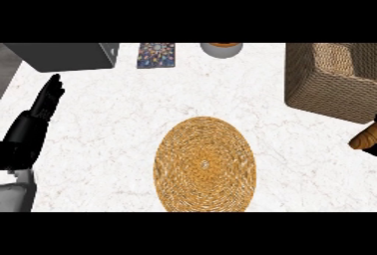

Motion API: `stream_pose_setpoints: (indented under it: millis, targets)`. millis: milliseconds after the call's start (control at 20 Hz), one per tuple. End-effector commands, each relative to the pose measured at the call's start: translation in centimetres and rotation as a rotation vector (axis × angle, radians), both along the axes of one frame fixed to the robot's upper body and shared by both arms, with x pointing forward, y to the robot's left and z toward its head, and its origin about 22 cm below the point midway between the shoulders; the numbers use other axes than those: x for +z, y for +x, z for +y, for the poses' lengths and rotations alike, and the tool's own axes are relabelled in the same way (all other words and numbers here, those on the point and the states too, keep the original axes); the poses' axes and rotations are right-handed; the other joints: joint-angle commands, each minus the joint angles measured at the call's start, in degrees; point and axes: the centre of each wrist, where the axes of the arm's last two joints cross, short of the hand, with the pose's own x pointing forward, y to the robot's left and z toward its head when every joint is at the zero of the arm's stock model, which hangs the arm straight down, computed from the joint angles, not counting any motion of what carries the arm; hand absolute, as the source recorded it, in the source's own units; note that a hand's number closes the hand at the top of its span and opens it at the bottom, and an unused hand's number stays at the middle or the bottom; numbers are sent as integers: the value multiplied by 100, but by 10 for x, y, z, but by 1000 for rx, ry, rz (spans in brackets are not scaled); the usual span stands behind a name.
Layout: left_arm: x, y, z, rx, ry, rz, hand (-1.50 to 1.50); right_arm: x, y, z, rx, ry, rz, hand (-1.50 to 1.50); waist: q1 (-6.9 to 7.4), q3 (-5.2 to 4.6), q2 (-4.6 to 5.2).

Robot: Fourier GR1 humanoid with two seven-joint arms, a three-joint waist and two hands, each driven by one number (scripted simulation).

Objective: Pick the croissant from the placemat and place it in the basket

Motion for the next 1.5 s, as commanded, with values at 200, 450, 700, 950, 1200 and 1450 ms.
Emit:
stream_pose_setpoints:
  millis: [200,450,700,950,1200,1450]
  targets:
    - [4,-2,4,-9,20,-17,0,78,-25,-88,-42,284,-649,150,155,2,-31]
    - [6,0,-12,-84,15,-15,0,131,-41,-127,65,434,-821,150,433,-27,13]
    - [0,10,-33,-98,6,-9,0,210,-45,-136,176,485,-810,150,519,-45,16]
    - [6,25,-20,-97,-11,4,0,231,-15,-115,197,543,-714,150,561,-49,33]
    - [-2,22,-33,-106,20,-5,0,255,20,-75,231,557,-653,150,584,-53,35]
    - [0,13,-30,-114,13,-14,0,248,59,-37,208,591,-577,150,614,-51,33]
